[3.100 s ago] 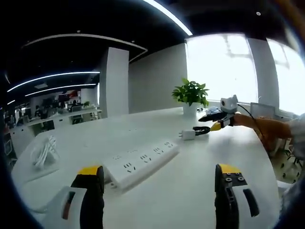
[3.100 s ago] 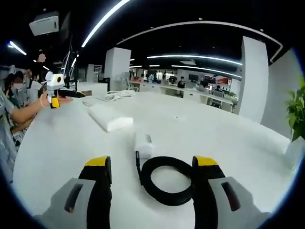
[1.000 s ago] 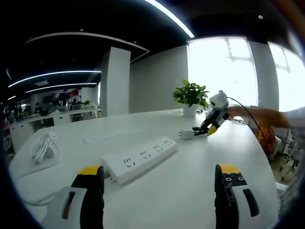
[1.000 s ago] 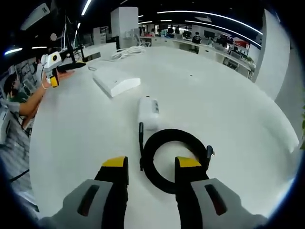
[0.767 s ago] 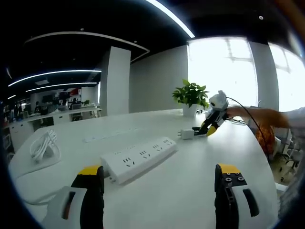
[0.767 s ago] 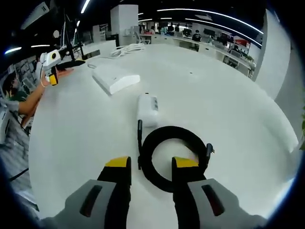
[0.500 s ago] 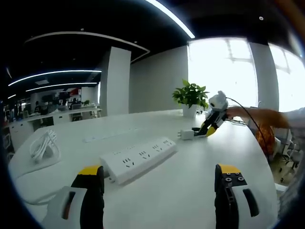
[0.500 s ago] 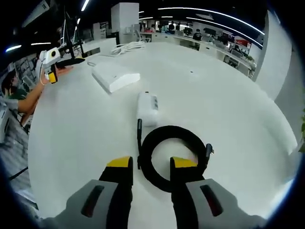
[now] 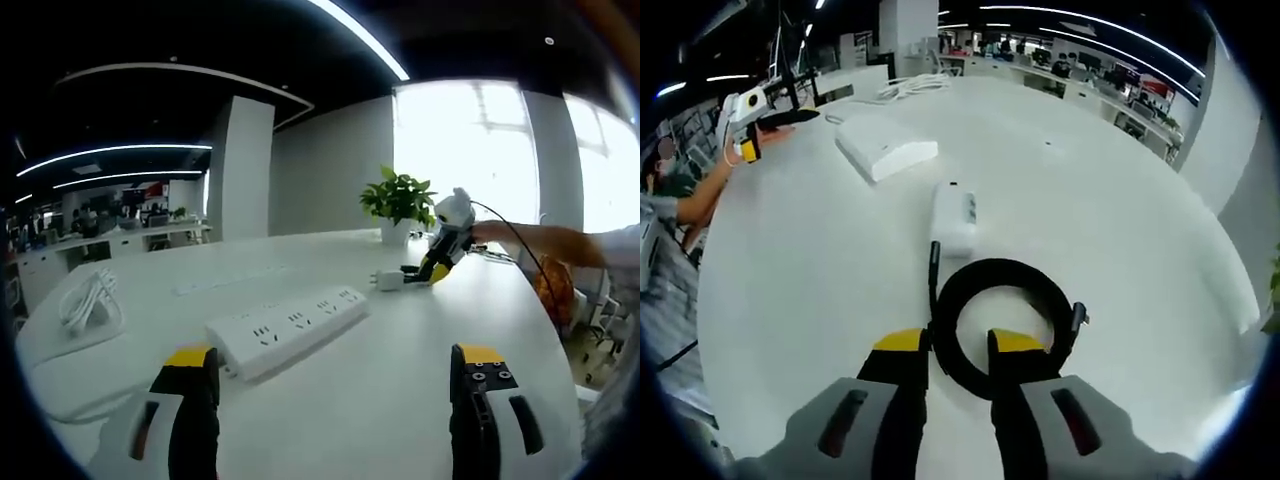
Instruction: Straighten the power strip on the desk, plug the charger into it
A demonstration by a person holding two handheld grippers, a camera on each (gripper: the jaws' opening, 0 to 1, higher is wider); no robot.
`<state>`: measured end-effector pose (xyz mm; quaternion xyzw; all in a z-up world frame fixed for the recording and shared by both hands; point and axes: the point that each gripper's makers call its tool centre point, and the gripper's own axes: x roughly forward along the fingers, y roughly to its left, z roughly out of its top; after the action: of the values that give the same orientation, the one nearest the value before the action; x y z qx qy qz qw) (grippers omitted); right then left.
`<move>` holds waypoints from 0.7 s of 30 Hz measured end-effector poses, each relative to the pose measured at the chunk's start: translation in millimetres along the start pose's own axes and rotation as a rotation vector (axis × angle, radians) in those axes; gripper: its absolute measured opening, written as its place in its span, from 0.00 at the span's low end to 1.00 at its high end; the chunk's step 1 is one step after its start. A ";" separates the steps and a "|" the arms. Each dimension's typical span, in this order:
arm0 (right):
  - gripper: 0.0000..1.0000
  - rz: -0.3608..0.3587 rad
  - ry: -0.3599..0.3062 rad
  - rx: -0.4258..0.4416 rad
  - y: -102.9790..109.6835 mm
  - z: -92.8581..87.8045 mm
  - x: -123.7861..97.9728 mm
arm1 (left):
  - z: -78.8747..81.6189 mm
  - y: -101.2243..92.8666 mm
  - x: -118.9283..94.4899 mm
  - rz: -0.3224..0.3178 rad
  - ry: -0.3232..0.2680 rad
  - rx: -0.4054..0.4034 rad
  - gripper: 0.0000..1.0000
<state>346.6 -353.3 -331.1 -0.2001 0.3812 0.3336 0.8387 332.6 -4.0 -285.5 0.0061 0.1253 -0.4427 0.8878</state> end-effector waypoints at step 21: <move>0.09 0.054 0.022 -0.058 11.3 3.6 1.3 | 0.9 4.8 -2.1 0.007 -0.007 -0.012 0.98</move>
<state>341.1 -342.8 -330.8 -0.2176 0.3856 0.3649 0.8190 335.4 0.4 -284.6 -0.0003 0.1246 -0.4390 0.8898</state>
